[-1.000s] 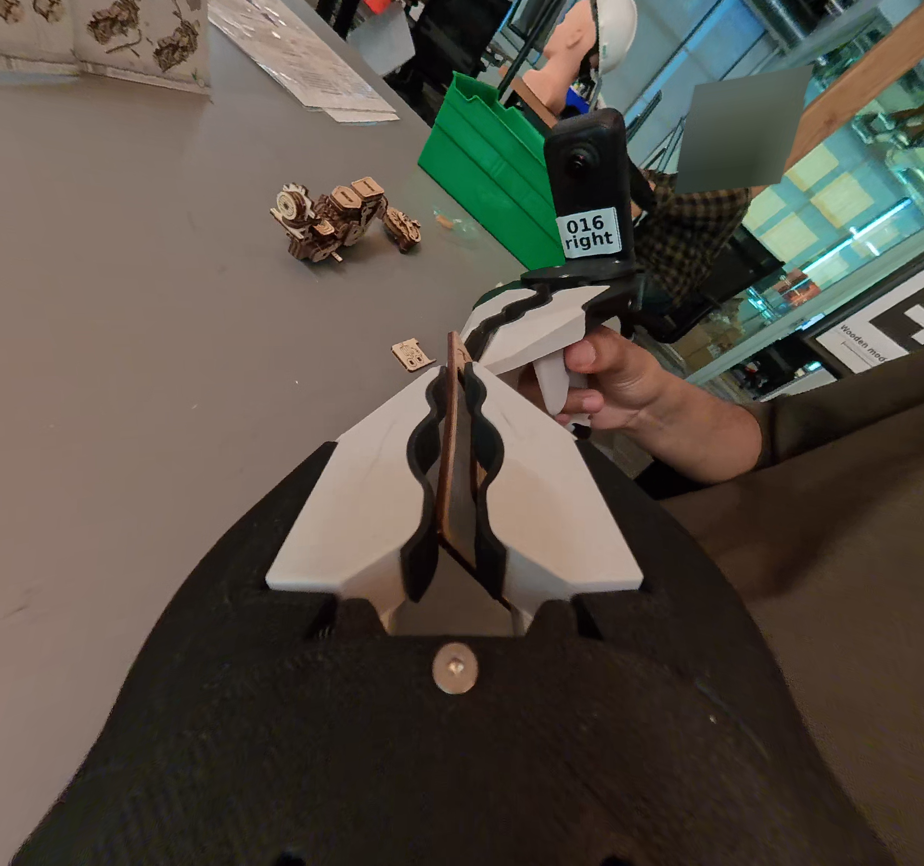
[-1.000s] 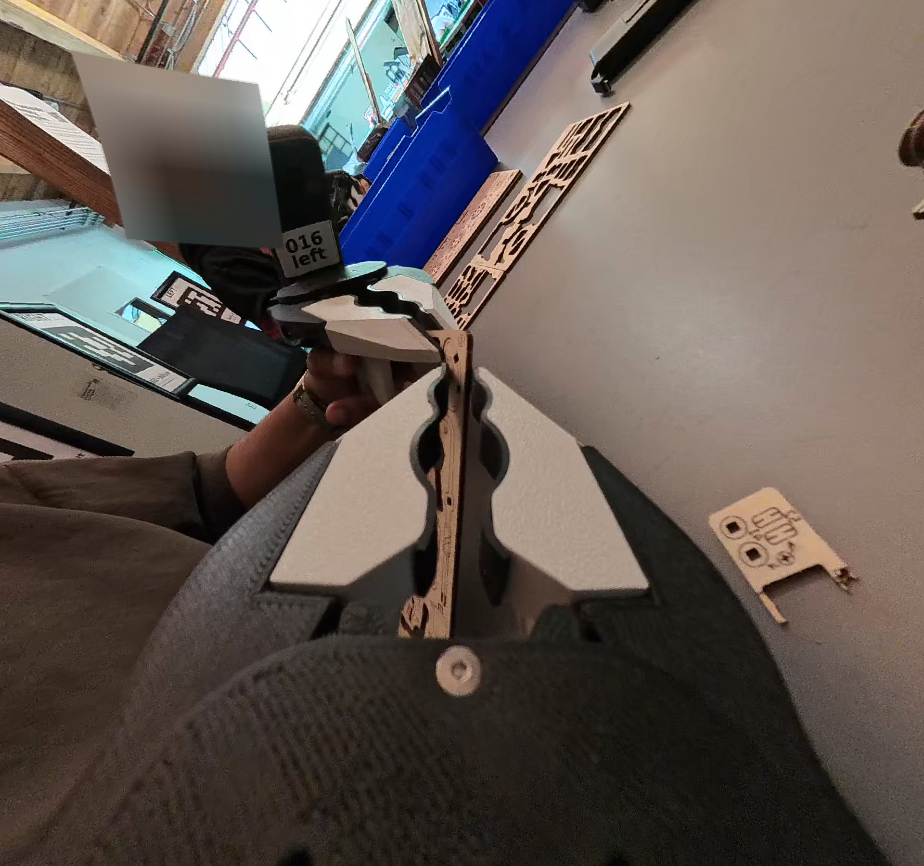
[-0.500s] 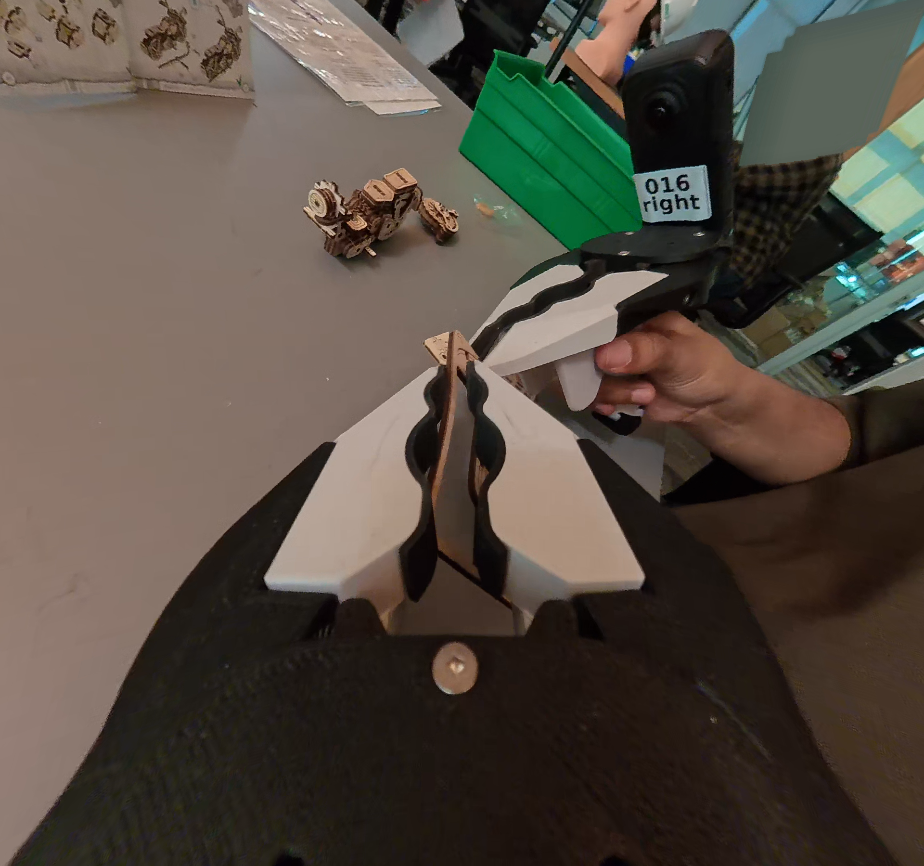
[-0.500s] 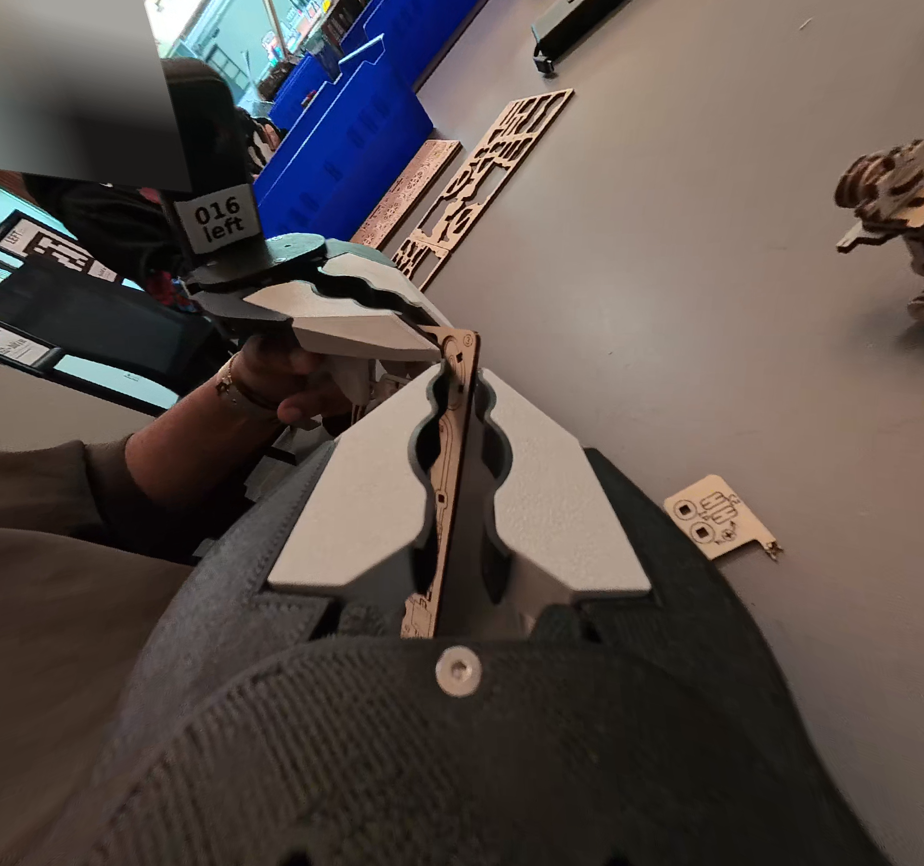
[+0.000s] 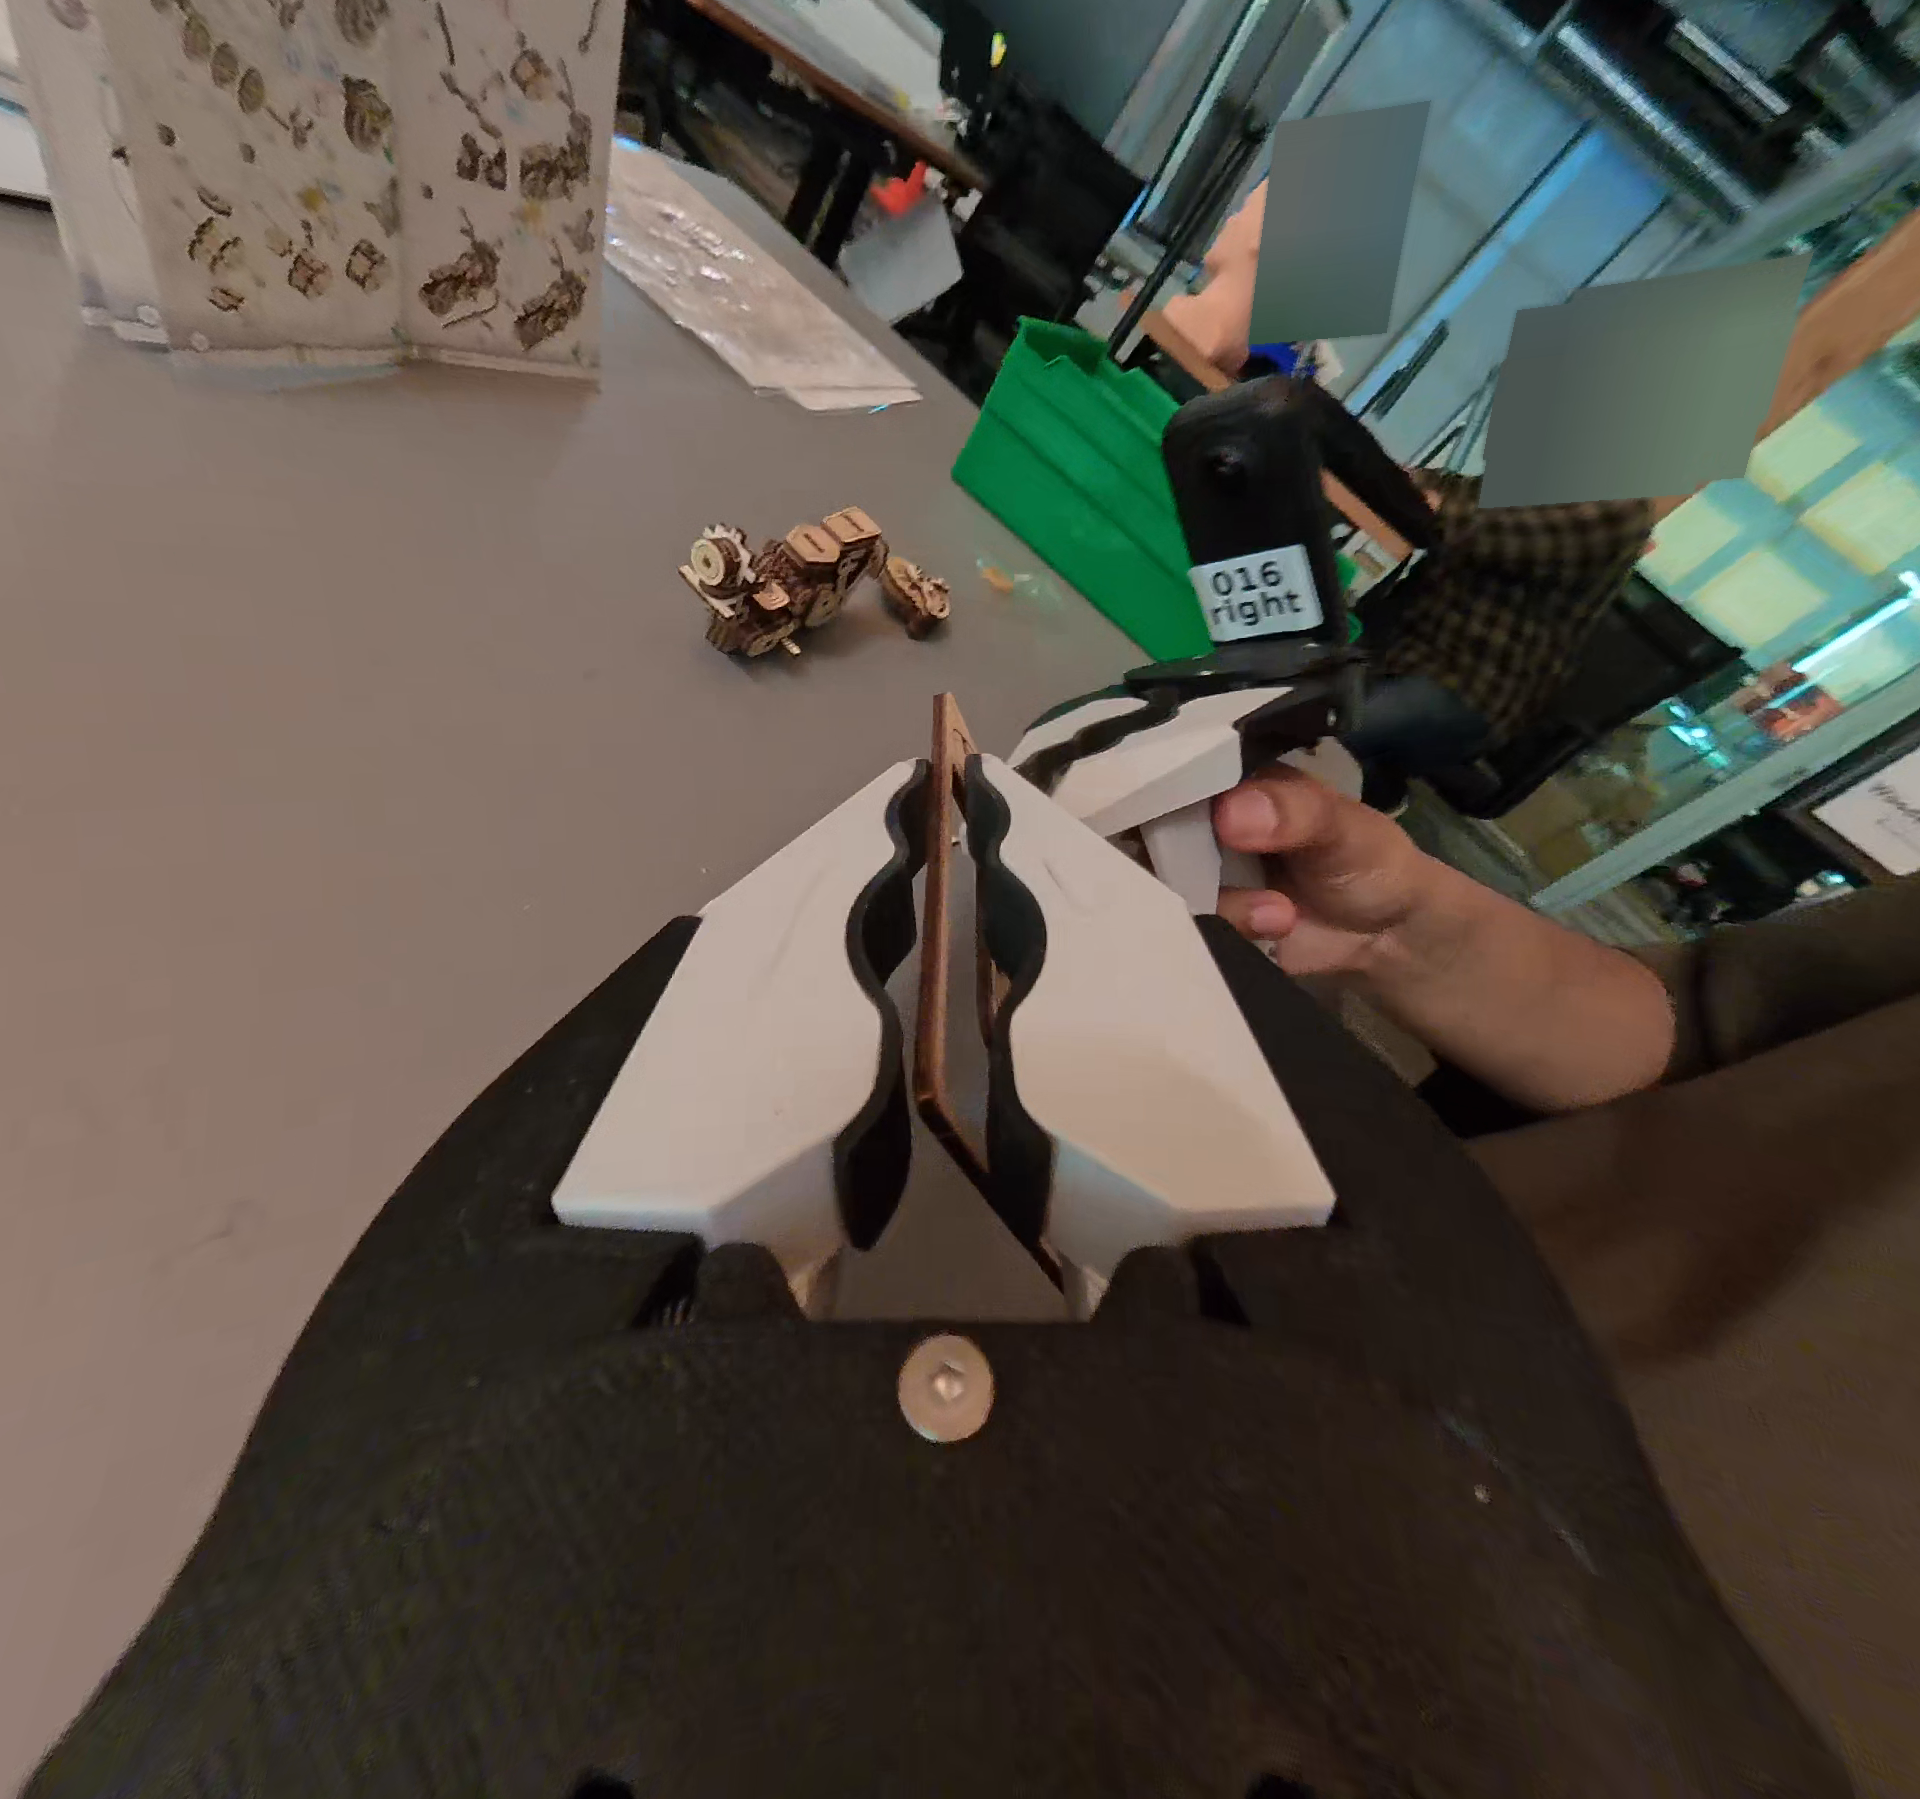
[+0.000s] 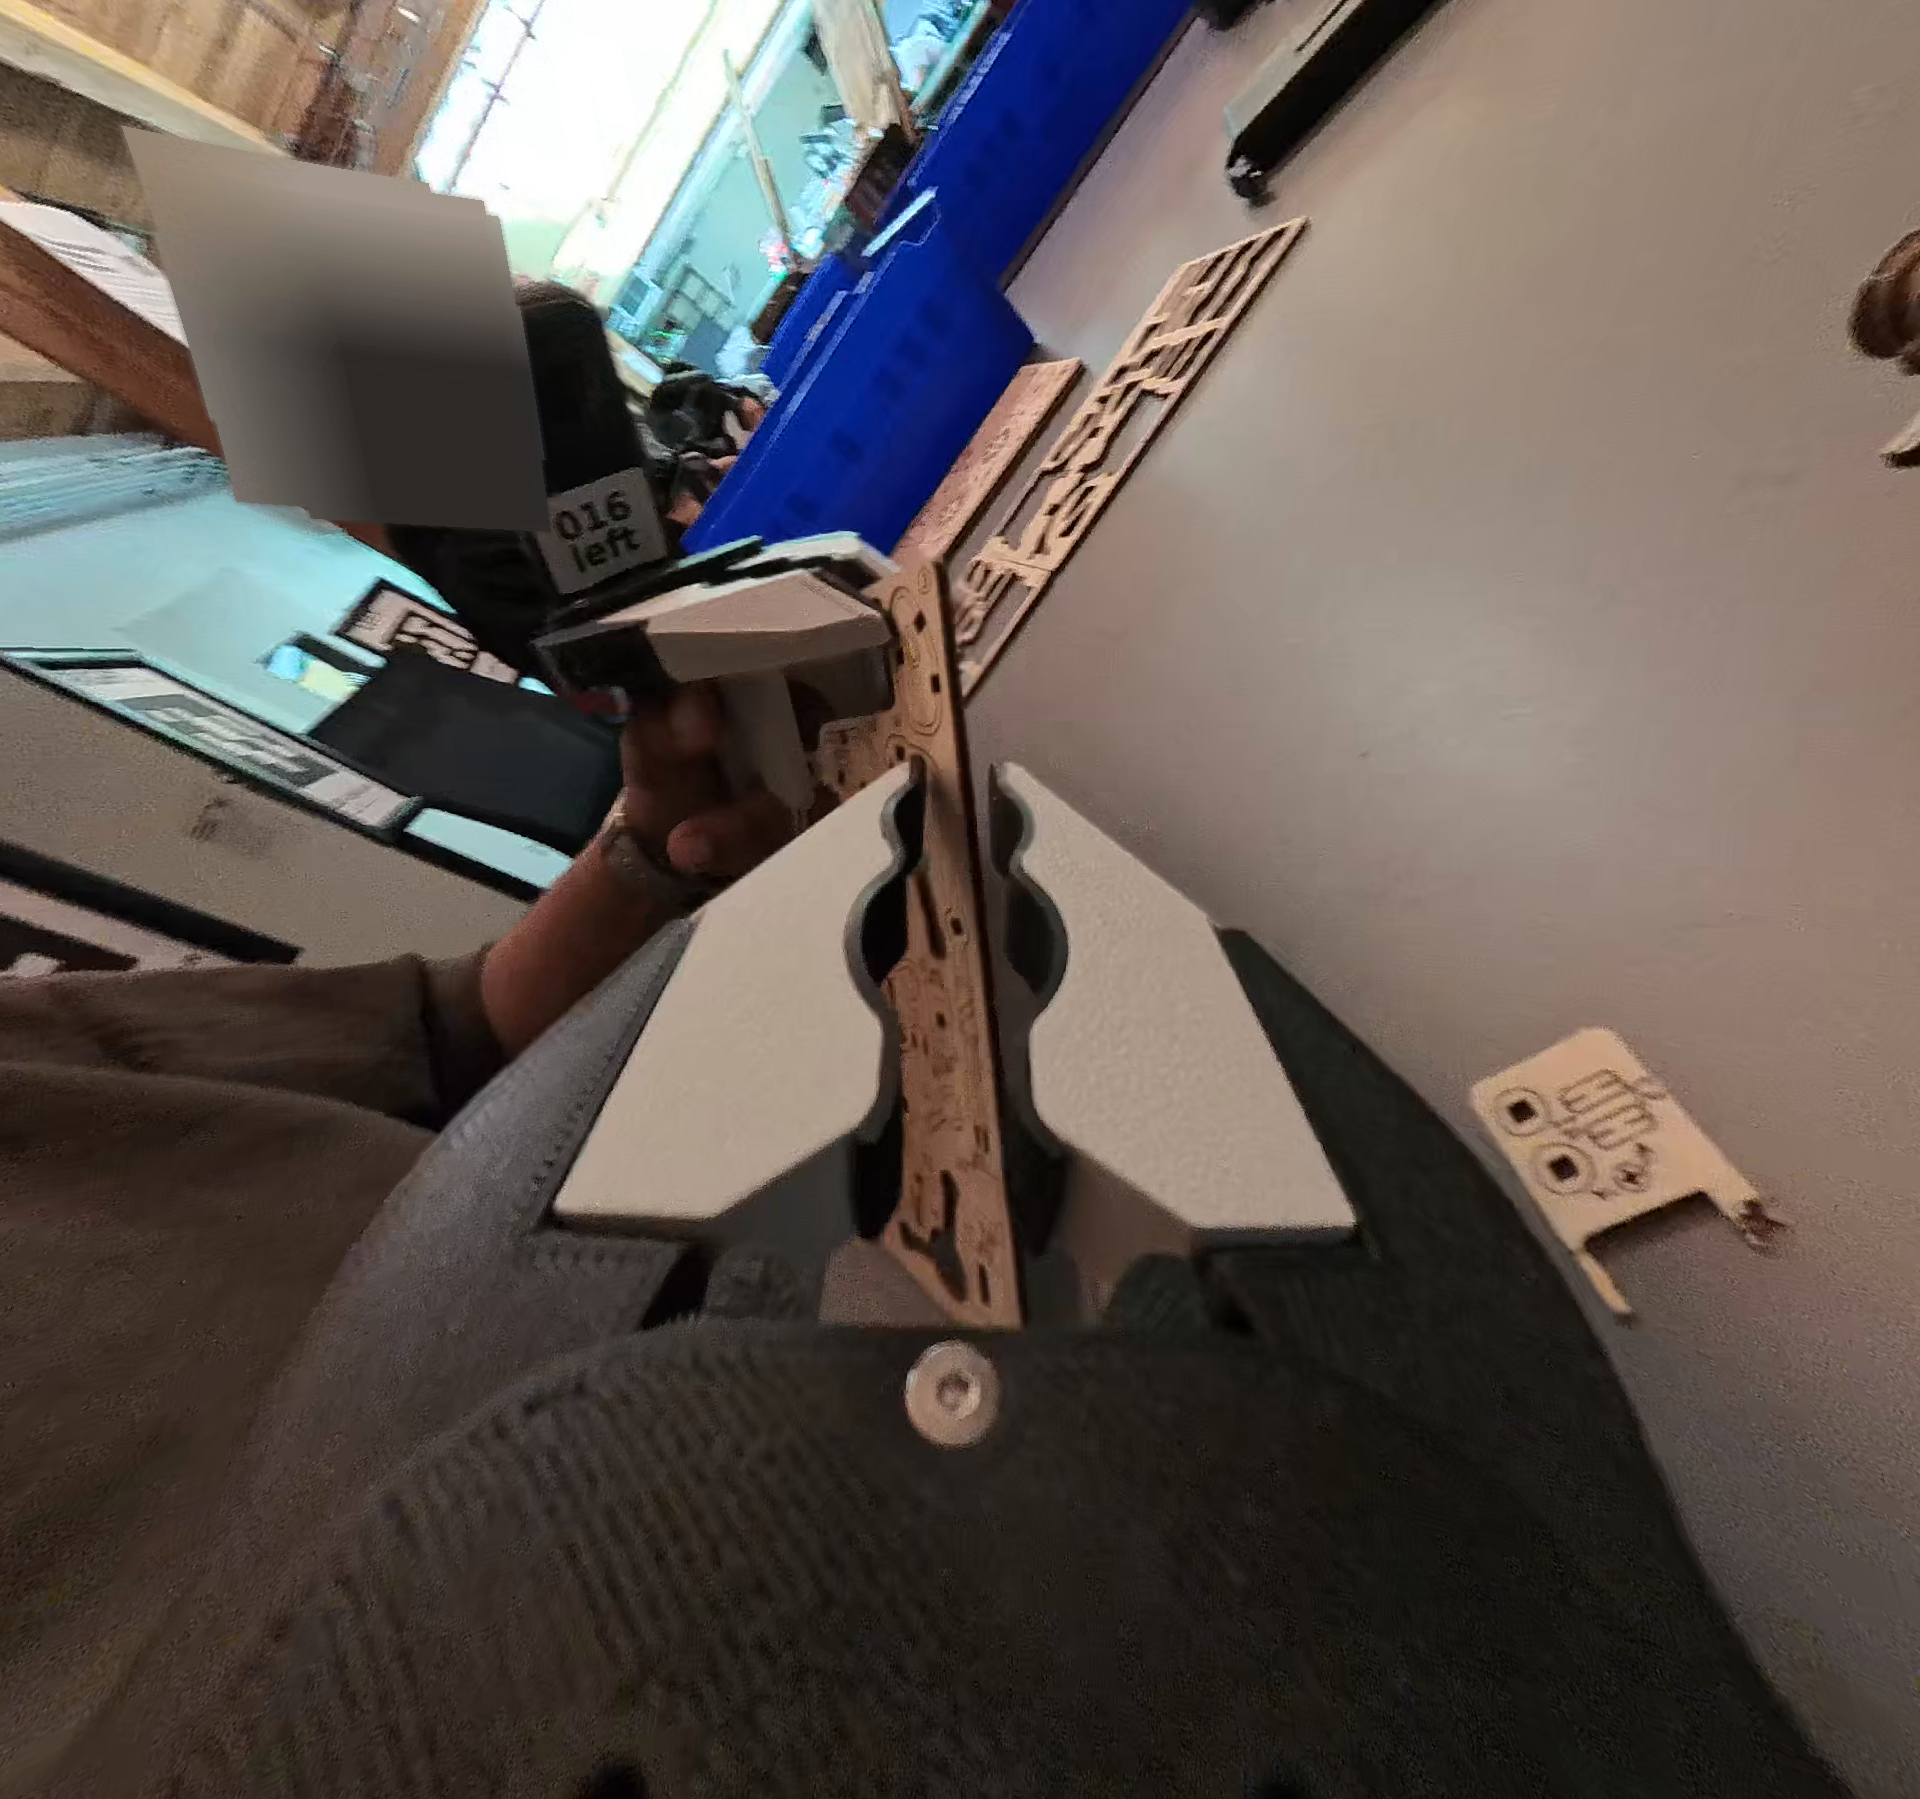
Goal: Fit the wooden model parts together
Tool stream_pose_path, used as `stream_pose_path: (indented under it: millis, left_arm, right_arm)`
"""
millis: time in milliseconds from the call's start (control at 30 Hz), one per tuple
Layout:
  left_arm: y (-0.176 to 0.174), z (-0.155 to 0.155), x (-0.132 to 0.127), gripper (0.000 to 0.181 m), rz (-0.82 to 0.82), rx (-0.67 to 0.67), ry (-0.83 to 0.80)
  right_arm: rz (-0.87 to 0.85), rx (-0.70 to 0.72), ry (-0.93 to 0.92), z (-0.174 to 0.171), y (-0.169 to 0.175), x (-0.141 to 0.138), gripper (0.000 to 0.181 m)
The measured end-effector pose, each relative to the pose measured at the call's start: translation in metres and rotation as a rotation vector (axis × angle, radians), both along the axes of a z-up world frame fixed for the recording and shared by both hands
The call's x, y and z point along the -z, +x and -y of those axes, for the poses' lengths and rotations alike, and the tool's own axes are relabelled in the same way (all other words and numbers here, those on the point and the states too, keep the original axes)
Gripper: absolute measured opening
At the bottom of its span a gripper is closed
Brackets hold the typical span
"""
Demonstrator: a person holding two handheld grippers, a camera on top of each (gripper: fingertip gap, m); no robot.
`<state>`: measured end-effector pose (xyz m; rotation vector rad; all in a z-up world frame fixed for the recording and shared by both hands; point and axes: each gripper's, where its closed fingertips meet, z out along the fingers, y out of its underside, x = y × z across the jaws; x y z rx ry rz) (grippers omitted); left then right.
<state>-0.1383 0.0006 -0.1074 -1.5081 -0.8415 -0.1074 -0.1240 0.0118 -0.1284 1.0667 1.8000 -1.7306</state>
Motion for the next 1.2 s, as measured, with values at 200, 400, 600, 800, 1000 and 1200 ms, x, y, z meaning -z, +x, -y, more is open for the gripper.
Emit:
stream_pose_path:
  millis: [200, 400, 600, 800, 1000, 1200]
  left_arm:
    - [0.0, 0.007, 0.004, 0.018, -0.034, 0.009, -0.042]
    - [0.004, 0.007, -0.009, 0.05, 0.021, 0.034, 0.037]
    - [0.015, 0.001, -0.001, 0.044, 0.026, 0.127, 0.014]
    - [0.009, 0.018, -0.009, 0.043, 0.045, 0.118, 0.075]
    - [0.006, 0.037, -0.008, 0.02, 0.035, 0.112, -0.022]
    - [0.038, 0.013, 0.0, 0.048, 0.07, 0.289, -0.104]
  right_arm:
    - [-0.024, -0.024, -0.031, 0.003, 0.006, -0.006, 0.001]
    - [-0.127, -0.019, -0.043, 0.005, 0.009, -0.017, 0.001]
    - [-0.143, -0.077, -0.07, 0.004, 0.016, -0.022, 0.0]
    - [-0.121, -0.084, -0.079, -0.002, 0.013, -0.021, 0.0]
    - [-0.068, -0.177, -0.041, -0.007, 0.018, -0.012, 0.001]
    - [-0.033, -0.303, 0.013, -0.007, 0.035, -0.001, 0.001]
